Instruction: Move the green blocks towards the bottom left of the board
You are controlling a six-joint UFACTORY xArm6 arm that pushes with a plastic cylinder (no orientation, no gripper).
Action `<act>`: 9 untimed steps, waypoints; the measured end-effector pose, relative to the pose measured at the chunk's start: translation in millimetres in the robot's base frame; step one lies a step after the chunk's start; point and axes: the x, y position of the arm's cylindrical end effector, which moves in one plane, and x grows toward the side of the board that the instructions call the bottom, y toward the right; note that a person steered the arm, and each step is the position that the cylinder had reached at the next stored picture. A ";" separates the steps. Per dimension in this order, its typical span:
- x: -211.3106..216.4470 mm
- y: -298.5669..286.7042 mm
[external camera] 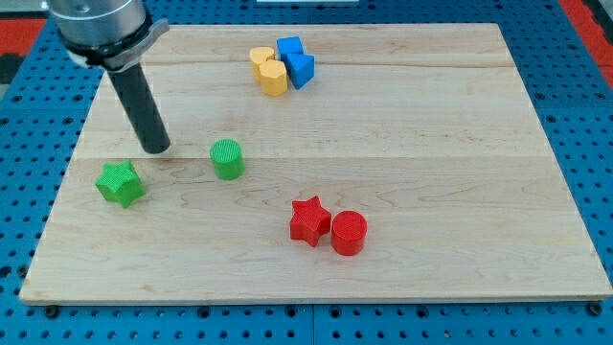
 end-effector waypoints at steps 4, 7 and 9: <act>8.4 109.6; 46.1 34.1; 34.5 28.1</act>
